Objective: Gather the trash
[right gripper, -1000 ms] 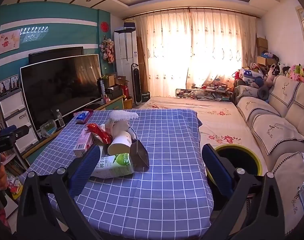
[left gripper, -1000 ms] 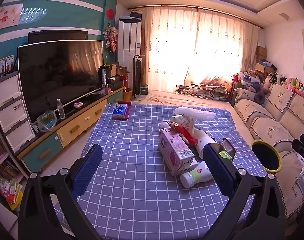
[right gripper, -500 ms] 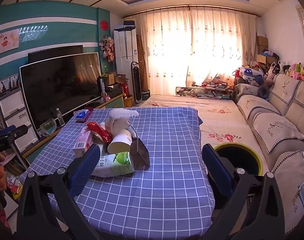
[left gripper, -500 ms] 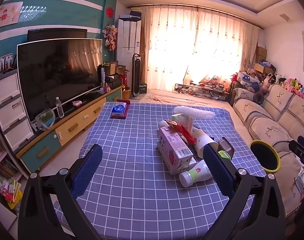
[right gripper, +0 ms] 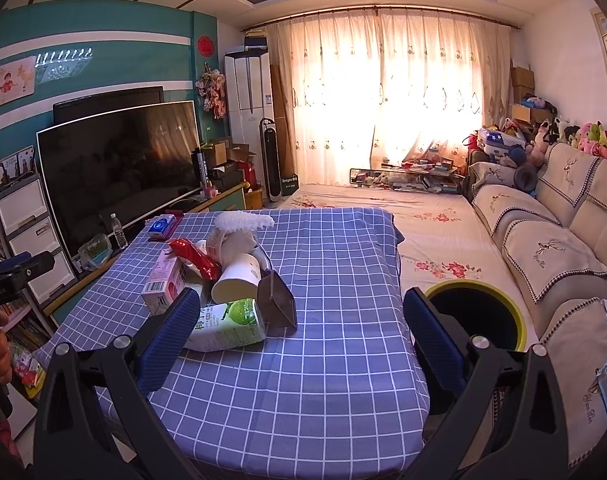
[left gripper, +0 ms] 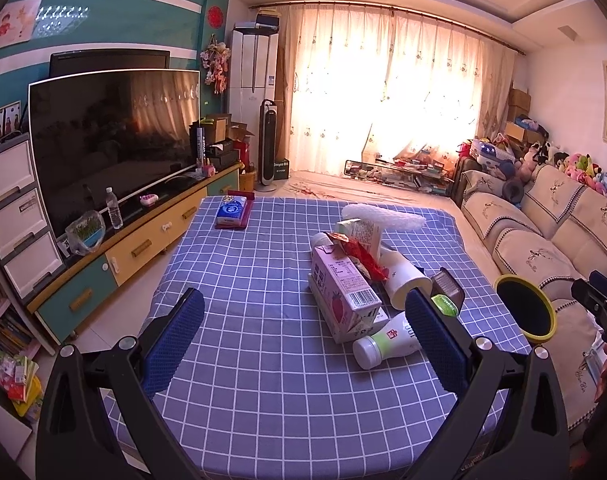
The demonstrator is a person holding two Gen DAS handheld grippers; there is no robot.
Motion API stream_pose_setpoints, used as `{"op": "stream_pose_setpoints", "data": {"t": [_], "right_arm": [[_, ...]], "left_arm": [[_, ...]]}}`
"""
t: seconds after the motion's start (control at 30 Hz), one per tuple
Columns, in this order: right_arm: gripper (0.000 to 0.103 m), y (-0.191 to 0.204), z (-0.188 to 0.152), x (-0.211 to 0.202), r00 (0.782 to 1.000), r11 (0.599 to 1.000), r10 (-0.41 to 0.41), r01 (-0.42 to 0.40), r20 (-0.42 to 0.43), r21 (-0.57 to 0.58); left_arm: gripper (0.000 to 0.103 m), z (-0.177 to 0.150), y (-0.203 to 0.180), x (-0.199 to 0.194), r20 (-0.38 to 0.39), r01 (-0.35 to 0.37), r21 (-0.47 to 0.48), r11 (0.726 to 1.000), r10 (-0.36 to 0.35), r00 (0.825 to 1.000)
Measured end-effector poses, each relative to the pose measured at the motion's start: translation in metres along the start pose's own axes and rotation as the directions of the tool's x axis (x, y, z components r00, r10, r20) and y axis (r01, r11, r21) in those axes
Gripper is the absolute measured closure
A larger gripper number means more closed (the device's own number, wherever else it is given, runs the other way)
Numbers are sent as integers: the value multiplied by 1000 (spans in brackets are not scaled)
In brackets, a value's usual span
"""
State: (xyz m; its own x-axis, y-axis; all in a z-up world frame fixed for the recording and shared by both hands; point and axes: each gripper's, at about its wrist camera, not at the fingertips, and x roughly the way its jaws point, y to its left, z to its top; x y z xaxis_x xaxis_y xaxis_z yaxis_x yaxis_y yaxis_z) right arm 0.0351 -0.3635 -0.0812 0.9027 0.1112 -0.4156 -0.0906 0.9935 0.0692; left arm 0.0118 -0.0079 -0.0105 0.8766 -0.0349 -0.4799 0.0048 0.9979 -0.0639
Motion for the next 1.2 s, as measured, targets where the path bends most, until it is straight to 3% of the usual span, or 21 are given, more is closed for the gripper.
{"op": "stream_pose_setpoints", "data": {"t": [1.2], "right_arm": [[6,0,-1,7,1000,1000,-5,5,-23,3]], "left_arm": [[4,-5,-4,10,-23,11,-2,1000,-11,1000]]}}
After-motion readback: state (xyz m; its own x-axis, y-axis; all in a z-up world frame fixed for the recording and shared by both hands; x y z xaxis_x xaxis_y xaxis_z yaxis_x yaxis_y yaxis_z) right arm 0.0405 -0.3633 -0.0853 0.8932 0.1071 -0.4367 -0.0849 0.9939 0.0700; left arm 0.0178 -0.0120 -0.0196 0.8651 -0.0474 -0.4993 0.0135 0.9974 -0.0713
